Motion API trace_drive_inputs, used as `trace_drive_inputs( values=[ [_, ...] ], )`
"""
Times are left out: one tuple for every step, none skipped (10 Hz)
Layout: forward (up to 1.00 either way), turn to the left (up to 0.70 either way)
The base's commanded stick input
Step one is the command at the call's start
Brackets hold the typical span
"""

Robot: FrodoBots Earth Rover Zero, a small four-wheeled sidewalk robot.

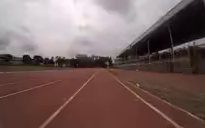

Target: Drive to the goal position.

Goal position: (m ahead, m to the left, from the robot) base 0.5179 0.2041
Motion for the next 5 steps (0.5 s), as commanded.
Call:
trace_drive_inputs(
  values=[
    [0.70, 0.00],
    [0.70, 0.00],
    [0.70, 0.00],
    [0.70, 0.00],
    [0.70, 0.00]
  ],
)
